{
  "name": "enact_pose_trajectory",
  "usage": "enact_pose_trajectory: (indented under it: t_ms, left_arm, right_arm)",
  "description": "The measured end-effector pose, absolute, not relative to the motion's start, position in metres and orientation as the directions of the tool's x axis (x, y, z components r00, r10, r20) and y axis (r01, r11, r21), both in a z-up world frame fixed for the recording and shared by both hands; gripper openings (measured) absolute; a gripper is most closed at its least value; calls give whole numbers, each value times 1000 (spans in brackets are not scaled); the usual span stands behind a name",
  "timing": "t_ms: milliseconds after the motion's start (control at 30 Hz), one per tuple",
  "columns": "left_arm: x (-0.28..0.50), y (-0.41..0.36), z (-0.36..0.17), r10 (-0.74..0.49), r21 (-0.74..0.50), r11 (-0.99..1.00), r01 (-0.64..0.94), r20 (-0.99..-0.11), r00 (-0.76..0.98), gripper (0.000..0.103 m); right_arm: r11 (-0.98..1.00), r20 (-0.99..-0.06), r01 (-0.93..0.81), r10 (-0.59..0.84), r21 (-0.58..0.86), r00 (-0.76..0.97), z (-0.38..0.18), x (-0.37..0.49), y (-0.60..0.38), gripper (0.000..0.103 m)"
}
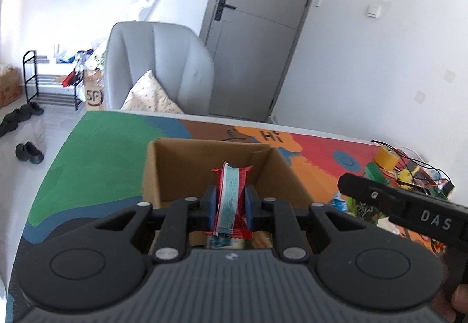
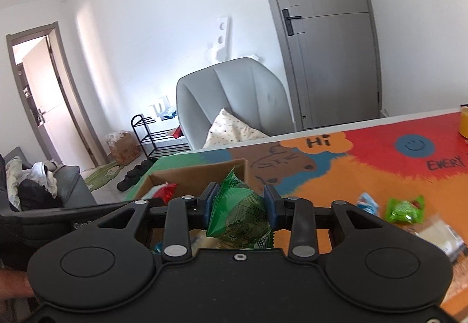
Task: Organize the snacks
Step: 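Open the left gripper over the box while the right gripper releases the green bag into it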
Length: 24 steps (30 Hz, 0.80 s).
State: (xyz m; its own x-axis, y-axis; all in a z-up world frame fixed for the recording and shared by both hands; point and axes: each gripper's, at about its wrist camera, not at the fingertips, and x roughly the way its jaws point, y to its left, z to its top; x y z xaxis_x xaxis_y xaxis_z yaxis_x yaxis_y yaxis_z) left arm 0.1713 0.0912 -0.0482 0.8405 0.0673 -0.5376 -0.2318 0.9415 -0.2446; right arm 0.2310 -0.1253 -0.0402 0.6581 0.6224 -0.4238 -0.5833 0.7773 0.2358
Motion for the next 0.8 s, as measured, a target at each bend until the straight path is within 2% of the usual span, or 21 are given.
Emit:
enact_pose_trajectory:
  t_ms: [200,300,400,433,533,600,767,800]
  left_arm:
    - [171,112,-46,84,-278,920,-276,-547,833,31]
    - [168,117,-42,93,-277,919,-281,-540,836,42]
    - [166,119,-41,88,-278,920,-276,-540,837,48]
    - [165,119,-41,92,-277,919,-280,-540,837,48]
    - [165,118,-39,95,-282,917,-283,-536,839,49]
    - [165,117,-38,96,-282,916,-284,-535,839,53]
    - [163,103,-34,78,-269,930,-252,-525,847,78]
    - [164,100,-33,77,-259,934,-245,-525,848,80]
  right_arm:
    - [760,-426,-605,641,236,639,-37,240,-103,35]
    - [755,-421,-610,648,241,635,-34,243,-96,36]
    - [744,-409,-620,661,250,629,-31,245,-91,47]
    - [738,-405,-623,669,260,623,-30,246,-92,54]
    - [747,-404,-609,660,267,633,-30,245,-98,57]
    - [754,-415,-600,652,268,634,-31,244,-104,60]
    - [779,-429,-558,625,287,652,-37,241,-126,66]
    - [784,-436,-550,618,287,654,-38,240,-131,67]
